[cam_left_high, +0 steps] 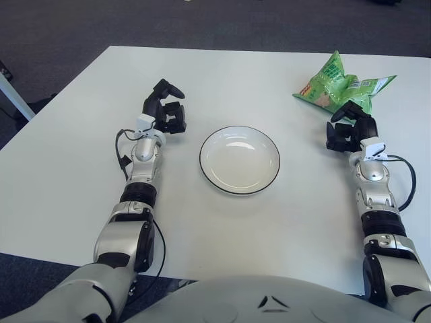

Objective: Put the snack into the plate.

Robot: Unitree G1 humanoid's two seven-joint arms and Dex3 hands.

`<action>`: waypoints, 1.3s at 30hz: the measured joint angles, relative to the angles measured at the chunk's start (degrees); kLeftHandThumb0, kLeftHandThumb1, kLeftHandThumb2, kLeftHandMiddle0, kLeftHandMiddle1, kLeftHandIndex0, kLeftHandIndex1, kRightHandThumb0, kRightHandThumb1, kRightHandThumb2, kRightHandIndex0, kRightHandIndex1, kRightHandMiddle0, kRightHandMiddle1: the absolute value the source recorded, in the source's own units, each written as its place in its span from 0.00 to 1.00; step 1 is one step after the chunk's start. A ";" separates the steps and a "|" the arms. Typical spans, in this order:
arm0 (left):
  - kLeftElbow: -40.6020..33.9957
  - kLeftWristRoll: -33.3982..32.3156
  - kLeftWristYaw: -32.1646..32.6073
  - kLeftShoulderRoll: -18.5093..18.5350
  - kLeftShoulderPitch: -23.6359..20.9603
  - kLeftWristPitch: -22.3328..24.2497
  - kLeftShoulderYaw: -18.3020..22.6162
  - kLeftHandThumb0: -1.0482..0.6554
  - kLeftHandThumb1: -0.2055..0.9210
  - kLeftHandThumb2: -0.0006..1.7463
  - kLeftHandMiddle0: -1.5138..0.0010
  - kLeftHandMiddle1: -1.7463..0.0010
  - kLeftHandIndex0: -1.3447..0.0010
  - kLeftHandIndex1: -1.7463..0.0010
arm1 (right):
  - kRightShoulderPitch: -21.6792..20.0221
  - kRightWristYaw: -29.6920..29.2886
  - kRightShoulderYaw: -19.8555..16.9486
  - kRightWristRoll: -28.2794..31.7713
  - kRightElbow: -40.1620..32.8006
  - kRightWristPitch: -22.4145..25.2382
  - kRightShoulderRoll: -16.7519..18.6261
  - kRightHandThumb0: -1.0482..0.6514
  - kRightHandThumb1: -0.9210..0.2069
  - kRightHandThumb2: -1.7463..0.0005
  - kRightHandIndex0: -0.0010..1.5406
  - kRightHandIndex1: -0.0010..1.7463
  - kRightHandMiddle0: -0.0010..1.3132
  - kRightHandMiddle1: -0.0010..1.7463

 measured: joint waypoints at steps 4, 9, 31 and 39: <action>-0.02 0.27 0.56 -0.05 -0.02 -0.06 -0.09 0.35 0.53 0.71 0.15 0.00 0.58 0.00 | -0.04 1.20 -0.49 1.77 -0.07 0.73 0.05 0.34 0.50 0.27 0.85 1.00 0.45 1.00; -0.05 0.86 1.21 -0.08 -0.04 -0.10 -0.25 0.35 0.53 0.71 0.16 0.00 0.58 0.00 | -0.13 2.37 -1.47 4.34 -0.06 1.32 0.29 0.34 0.50 0.27 0.85 1.00 0.45 1.00; -0.54 4.25 3.76 0.03 -0.29 -0.16 -1.88 0.35 0.53 0.70 0.17 0.00 0.59 0.00 | 2.97 3.96 -1.72 7.15 -17.76 15.03 1.10 0.38 0.33 0.42 0.63 1.00 0.33 1.00; -1.01 4.30 3.89 -0.05 -0.41 0.01 -2.05 0.35 0.54 0.70 0.16 0.00 0.59 0.00 | 2.59 4.68 -1.17 6.18 -25.95 21.94 0.06 0.38 0.30 0.44 0.54 1.00 0.31 1.00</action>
